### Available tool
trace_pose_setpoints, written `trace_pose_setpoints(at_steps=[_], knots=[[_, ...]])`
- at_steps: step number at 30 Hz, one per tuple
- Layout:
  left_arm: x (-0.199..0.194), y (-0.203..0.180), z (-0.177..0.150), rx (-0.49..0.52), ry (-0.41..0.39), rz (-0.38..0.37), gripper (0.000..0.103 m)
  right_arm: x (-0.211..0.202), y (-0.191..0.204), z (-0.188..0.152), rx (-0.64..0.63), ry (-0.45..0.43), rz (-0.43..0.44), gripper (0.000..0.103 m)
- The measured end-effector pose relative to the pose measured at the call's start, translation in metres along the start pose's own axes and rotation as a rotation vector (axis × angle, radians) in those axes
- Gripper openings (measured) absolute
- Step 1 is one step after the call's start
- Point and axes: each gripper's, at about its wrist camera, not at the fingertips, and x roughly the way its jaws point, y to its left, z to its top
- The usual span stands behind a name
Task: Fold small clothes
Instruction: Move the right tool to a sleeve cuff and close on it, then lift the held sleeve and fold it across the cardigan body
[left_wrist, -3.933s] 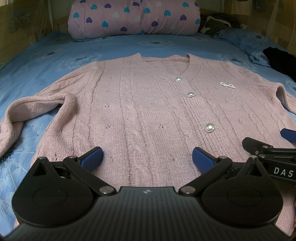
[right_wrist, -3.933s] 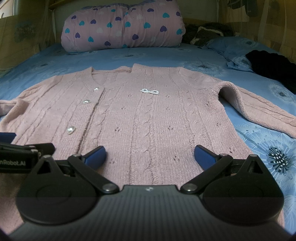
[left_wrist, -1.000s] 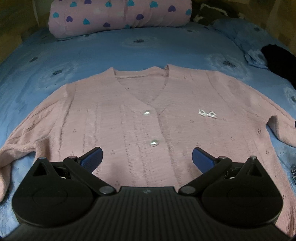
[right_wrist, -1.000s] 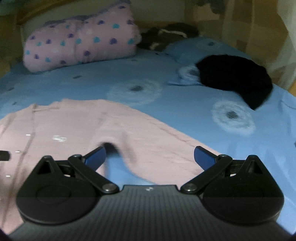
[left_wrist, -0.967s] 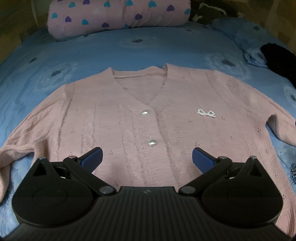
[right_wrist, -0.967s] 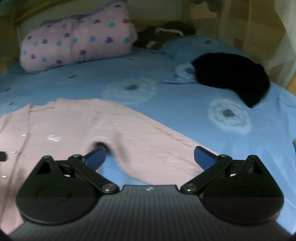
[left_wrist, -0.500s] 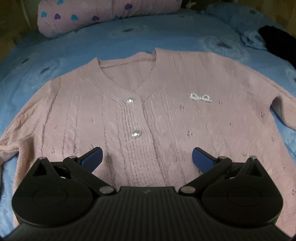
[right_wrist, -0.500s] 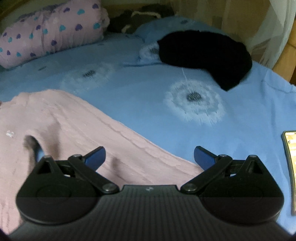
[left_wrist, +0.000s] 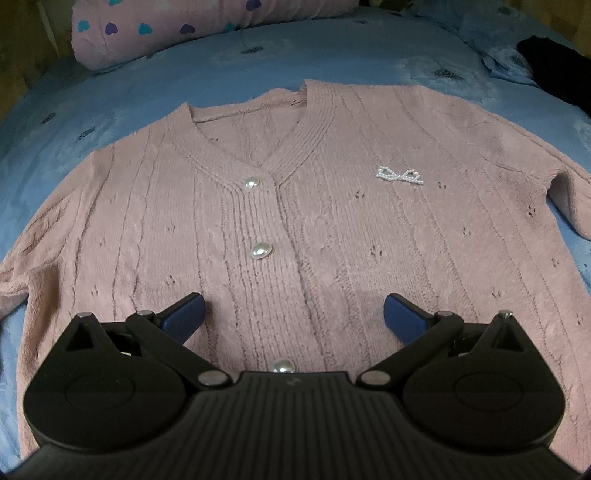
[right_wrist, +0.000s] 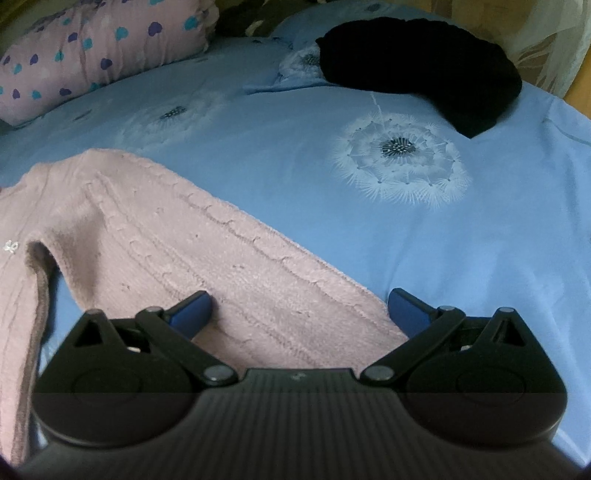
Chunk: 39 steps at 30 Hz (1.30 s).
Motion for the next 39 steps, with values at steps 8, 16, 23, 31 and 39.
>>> trace_pose_setpoints(at_steps=[8, 16, 23, 31, 39], knots=[[-0.008, -0.002, -0.004, 0.028, -0.013, 0.002, 0.103, -0.011, 0.003, -0.001, -0.001, -0.026, 0.021, 0.074], [-0.028, 0.007, -0.006, 0.037, -0.062, 0.013, 0.103, -0.029, 0.004, 0.009, 0.046, -0.037, 0.066, 0.014], [-0.043, 0.028, -0.005, 0.015, -0.100, 0.030, 0.103, -0.056, 0.008, 0.025, 0.117, -0.112, 0.161, 0.011], [-0.056, 0.052, -0.007, -0.027, -0.121, 0.049, 0.103, -0.090, 0.045, 0.058, 0.118, -0.229, 0.285, 0.011], [-0.062, 0.076, -0.007, -0.055, -0.140, 0.068, 0.103, -0.123, 0.107, 0.097, 0.038, -0.321, 0.405, 0.011]])
